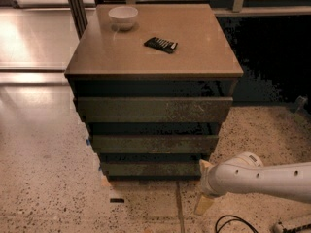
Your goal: Open bottom drawer
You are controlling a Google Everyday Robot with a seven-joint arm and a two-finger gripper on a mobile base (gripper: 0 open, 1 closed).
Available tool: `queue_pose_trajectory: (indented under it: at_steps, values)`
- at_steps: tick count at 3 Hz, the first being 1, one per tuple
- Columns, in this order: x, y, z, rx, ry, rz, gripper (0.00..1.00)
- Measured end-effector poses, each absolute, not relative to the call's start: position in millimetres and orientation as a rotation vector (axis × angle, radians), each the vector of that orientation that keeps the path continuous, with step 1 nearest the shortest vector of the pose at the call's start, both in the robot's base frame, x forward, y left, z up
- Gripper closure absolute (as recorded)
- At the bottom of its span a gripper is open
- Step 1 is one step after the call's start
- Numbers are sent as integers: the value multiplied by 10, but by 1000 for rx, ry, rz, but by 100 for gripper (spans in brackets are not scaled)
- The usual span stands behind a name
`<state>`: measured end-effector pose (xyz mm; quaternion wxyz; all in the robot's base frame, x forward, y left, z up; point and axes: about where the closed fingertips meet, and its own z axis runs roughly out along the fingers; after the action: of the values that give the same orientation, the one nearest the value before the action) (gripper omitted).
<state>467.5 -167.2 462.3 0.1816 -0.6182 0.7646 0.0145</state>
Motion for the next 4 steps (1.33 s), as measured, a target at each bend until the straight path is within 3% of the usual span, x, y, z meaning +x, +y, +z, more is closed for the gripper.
queue_pose_trajectory:
  at_steps: [3,4]
  values:
    - [4864,-1835,3280,-1751,2184,151,0]
    - [4863,-1828,3264,-1745,2177,156,0]
